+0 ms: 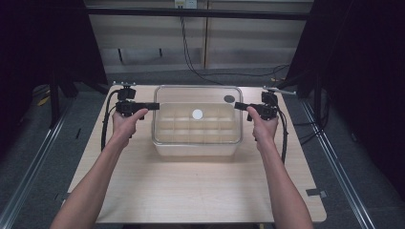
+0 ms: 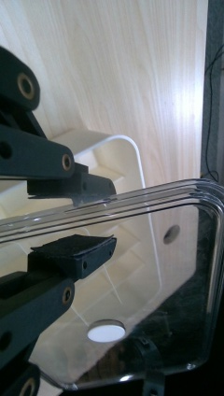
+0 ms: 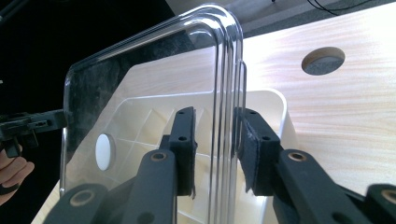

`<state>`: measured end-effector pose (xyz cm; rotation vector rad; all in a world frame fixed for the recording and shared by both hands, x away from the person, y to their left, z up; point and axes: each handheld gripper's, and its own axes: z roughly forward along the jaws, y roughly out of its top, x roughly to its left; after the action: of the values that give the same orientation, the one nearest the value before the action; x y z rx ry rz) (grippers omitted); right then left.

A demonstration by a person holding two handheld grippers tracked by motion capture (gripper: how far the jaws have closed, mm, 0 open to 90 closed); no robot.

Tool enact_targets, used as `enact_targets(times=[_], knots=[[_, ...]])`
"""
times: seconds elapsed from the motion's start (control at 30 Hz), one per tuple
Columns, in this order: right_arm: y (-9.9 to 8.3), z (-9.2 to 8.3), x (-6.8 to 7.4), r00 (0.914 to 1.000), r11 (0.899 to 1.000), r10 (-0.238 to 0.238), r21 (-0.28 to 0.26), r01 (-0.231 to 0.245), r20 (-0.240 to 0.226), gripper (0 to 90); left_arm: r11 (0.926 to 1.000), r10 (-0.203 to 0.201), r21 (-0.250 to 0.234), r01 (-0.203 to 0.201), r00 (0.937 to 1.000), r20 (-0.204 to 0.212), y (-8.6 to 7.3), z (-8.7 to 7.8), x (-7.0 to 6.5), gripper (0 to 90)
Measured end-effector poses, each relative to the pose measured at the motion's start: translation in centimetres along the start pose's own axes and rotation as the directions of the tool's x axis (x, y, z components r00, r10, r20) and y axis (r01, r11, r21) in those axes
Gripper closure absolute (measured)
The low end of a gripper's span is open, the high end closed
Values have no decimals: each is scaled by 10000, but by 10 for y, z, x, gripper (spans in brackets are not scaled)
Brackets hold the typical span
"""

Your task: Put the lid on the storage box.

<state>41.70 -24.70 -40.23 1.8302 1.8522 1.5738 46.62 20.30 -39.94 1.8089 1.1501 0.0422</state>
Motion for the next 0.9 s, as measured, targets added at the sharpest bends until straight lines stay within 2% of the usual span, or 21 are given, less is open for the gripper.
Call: enact_targets(times=[0.1,0.17,0.27,0.3,0.33,0.47,0.67,0.7,0.77,0.9], knots=[[-1,7,-5,9998,9997,180,170,-181,40,673,9999,-114,54,114,9999,34,-2,0,1,707],[-4,13,-7,9995,9987,154,488,-167,269,654,9996,-91,259,92,10000,-40,-5,1,3,701],[-8,17,-9,9993,9991,329,243,-334,198,664,9985,-535,87,535,9985,62,-11,4,8,700],[-8,18,-9,9993,9992,284,266,-291,251,658,9989,-405,218,404,9992,22,-11,5,9,696],[-8,19,-10,9992,9990,235,372,-247,323,654,9988,-475,146,475,9989,-13,-11,6,8,693],[-8,20,-11,9993,9987,233,441,-245,283,653,9992,-302,268,301,9995,9,-11,6,10,690],[-10,25,-14,9990,9982,245,543,-265,366,640,9981,-574,232,574,9983,-32,-12,10,11,682],[-10,26,-15,9990,9982,212,554,-233,381,639,9983,-459,366,459,9989,-13,-12,10,12,681],[-11,27,-16,9992,9979,237,593,-257,336,638,9979,-563,309,563,9984,14,-13,11,13,680],[-13,29,-18,9991,9979,232,599,-253,359,631,9977,-488,473,487,9988,-6,-13,13,14,674]])
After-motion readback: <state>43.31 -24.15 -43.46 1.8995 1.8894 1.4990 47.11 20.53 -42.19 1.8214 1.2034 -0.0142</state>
